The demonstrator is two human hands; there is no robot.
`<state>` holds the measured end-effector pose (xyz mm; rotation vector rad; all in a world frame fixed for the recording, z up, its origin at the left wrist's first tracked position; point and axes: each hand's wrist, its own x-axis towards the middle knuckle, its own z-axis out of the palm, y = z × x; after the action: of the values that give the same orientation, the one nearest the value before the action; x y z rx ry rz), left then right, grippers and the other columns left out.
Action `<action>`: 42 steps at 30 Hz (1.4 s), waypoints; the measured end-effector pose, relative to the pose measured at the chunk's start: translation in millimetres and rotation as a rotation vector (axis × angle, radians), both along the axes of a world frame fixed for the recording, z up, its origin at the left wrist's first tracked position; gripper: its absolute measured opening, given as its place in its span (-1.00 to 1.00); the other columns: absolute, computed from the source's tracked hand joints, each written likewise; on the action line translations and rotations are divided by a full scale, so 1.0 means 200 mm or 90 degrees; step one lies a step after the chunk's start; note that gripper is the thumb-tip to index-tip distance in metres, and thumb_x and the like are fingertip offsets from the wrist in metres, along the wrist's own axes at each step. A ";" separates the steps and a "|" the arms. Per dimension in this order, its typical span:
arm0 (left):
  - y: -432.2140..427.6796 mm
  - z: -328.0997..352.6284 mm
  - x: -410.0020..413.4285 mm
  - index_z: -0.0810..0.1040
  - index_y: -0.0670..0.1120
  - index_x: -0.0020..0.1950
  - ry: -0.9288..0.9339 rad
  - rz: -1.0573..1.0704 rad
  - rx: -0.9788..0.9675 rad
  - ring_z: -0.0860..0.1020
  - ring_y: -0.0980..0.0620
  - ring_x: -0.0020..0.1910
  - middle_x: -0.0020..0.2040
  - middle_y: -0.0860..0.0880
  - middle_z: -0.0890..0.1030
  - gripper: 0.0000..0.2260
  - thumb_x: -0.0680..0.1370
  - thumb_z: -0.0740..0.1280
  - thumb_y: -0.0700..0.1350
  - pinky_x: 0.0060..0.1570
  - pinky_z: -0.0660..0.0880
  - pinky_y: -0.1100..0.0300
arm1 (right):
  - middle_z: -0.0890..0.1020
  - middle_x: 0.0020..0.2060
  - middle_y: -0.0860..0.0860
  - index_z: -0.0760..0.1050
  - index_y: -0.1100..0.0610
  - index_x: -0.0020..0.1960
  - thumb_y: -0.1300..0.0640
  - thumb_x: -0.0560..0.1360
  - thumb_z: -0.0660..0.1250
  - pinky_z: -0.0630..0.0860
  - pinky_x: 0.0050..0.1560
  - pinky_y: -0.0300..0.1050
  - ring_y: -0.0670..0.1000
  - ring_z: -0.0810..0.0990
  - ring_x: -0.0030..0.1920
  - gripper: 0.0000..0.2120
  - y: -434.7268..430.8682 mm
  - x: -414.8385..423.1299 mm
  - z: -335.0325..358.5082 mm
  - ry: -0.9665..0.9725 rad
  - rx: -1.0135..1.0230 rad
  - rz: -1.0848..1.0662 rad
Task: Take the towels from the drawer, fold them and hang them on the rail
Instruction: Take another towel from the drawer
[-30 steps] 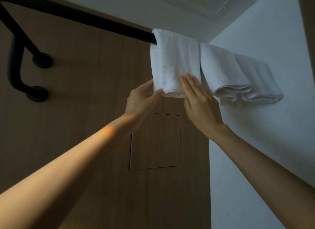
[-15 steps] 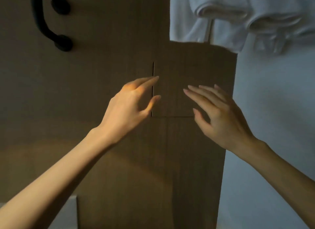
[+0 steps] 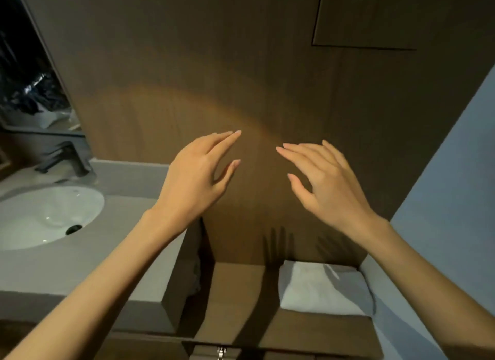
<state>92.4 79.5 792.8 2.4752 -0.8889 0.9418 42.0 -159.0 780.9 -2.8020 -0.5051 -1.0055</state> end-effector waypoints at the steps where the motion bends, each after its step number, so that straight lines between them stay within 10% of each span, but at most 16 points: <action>1: 0.04 -0.06 0.00 0.39 -0.06 0.45 0.018 0.009 0.000 0.48 -0.04 0.28 0.31 -0.06 0.53 -0.57 0.60 0.27 0.01 0.24 0.38 0.16 | 0.51 0.34 -0.04 0.41 0.02 0.42 0.05 0.57 0.20 0.20 0.49 0.07 -0.03 0.43 0.36 -0.58 0.03 0.01 -0.06 0.017 0.012 0.005; 21: 0.43 -1.08 0.27 0.38 -0.03 0.46 0.325 -0.123 0.149 0.47 -0.06 0.31 0.32 -0.06 0.53 -0.59 0.60 0.27 -0.06 0.28 0.40 0.04 | 0.65 0.15 0.06 0.56 0.14 0.24 0.19 0.44 0.47 0.43 0.20 -0.06 0.10 0.62 0.14 -0.63 0.55 -0.13 -1.04 0.243 0.162 -0.256; 33: 0.32 -1.48 0.05 0.45 -0.10 0.38 0.393 -0.277 0.145 0.53 -0.12 0.24 0.27 -0.12 0.55 -0.60 0.55 0.36 -0.08 0.12 0.50 -0.06 | 0.59 0.13 -0.11 0.47 -0.01 0.28 0.07 0.56 0.27 0.43 0.20 -0.17 -0.10 0.53 0.15 -0.70 0.63 -0.44 -1.49 0.394 0.221 -0.387; 42: 0.23 -2.51 -0.05 0.31 0.00 0.49 0.460 -0.221 0.169 0.39 -0.02 0.37 0.41 -0.02 0.42 -0.59 0.63 0.20 -0.03 0.26 0.39 0.05 | 0.59 0.14 -0.08 0.49 0.01 0.28 0.09 0.58 0.25 0.43 0.26 -0.08 -0.06 0.53 0.19 -0.72 0.57 -0.58 -2.48 0.427 0.234 -0.386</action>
<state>82.0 126.2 291.6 2.4497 -1.1531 -0.2029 -74.8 -45.5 285.4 -2.7293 0.5683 -0.1206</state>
